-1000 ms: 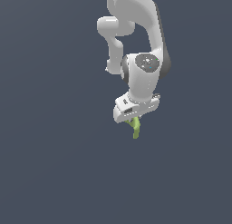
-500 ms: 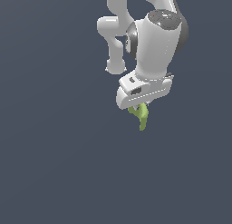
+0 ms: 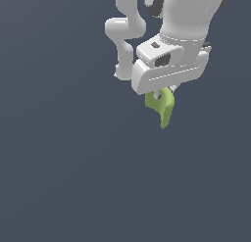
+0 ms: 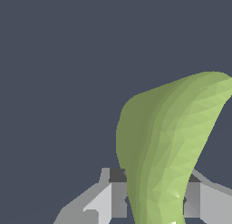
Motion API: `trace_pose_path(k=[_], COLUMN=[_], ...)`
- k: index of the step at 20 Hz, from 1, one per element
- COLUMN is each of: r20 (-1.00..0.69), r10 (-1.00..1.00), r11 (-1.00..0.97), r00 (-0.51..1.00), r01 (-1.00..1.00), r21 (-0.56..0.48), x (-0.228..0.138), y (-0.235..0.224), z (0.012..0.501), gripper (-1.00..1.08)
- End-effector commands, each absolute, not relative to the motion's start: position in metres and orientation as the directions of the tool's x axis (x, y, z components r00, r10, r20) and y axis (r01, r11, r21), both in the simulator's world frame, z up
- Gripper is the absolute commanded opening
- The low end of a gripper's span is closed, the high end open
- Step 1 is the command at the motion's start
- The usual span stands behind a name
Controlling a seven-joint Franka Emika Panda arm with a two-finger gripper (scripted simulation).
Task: Pick up the object and move it to a goal position.
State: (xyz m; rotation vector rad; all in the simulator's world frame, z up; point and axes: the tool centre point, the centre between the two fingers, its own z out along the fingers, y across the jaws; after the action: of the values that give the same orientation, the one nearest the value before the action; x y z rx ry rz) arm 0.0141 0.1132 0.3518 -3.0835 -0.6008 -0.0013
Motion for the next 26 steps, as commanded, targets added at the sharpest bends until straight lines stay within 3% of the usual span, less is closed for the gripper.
trace_pose_path(k=[1, 13, 26], r20=[0.000, 0.000, 0.000], r10=[0.375, 0.375, 0.374], r11=[-0.927, -0.927, -0.927], r00=[0.927, 0.927, 0.927], r01=[0.375, 0.375, 0.374], r21=[0.000, 0.000, 0.000], x=[0.016, 0.025, 0.033], y=[0.116, 0.127, 0.135], z=[0.377, 0.464, 0.518], gripper=[-1.00, -1.00, -1.00])
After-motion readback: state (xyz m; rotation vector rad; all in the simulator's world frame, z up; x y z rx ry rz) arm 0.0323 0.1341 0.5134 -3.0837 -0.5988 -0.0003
